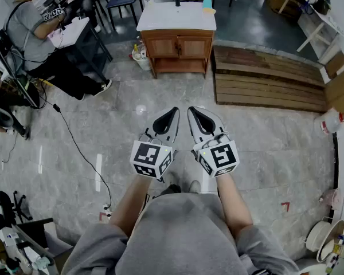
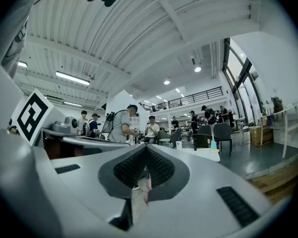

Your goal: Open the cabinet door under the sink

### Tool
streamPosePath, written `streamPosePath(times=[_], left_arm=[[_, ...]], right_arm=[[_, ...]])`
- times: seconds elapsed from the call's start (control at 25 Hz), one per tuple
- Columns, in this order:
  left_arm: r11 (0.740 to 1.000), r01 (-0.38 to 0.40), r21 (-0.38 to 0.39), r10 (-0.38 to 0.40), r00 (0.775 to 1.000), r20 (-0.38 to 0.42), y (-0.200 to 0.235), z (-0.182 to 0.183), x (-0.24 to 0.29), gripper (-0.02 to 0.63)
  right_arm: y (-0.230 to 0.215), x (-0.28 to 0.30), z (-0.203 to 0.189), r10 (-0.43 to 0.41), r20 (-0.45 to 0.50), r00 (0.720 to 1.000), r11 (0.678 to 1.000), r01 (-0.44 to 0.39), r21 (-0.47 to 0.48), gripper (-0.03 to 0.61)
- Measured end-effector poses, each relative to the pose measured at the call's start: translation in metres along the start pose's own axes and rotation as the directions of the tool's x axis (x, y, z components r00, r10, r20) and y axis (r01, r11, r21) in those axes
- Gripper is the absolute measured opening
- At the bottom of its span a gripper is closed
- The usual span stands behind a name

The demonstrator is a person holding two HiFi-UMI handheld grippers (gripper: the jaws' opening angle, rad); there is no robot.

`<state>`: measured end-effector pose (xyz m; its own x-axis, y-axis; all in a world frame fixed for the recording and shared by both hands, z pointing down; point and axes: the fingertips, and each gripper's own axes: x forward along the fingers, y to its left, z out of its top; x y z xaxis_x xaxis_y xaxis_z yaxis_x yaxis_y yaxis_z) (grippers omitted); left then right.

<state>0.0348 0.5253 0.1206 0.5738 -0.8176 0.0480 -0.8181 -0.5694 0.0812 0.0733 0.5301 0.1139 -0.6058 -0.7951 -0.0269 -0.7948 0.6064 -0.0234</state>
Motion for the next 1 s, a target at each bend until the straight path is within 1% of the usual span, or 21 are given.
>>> streamPosePath(times=[0.24, 0.4, 0.52, 0.68, 0.84, 1.0], left_arm=[[1.0, 0.013, -0.014, -0.013, 1.0, 0.0, 0.031, -0.002, -0.008, 0.008], [0.999, 0.03, -0.023, -0.03, 1.0, -0.006, 0.048, -0.005, -0.01, 0.008], [0.999, 0.038, -0.019, -0.039, 0.999, -0.018, 0.064, -0.01, -0.011, 0.008], [0.998, 0.045, -0.033, -0.047, 0.998, -0.041, 0.082, -0.018, -0.014, 0.008], [0.998, 0.057, -0.04, -0.059, 0.997, -0.052, 0.092, -0.02, -0.011, 0.008], [0.996, 0.067, -0.051, -0.07, 0.996, -0.063, 0.1, -0.026, 0.002, 0.008]], right_arm=[[0.018, 0.026, -0.007, -0.007, -0.019, 1.0, 1.0, 0.006, -0.014, 0.009], [0.026, 0.043, -0.011, -0.007, -0.032, 0.999, 1.0, 0.007, -0.001, 0.009], [0.029, 0.057, -0.018, -0.024, -0.039, 0.999, 1.0, 0.024, 0.01, 0.009], [0.035, 0.068, -0.026, -0.049, -0.057, 0.997, 0.999, 0.05, 0.017, 0.009], [0.035, 0.076, -0.032, -0.066, -0.07, 0.995, 0.997, 0.068, 0.028, 0.009], [0.023, 0.086, -0.039, -0.085, -0.082, 0.993, 0.995, 0.089, 0.037, 0.009]])
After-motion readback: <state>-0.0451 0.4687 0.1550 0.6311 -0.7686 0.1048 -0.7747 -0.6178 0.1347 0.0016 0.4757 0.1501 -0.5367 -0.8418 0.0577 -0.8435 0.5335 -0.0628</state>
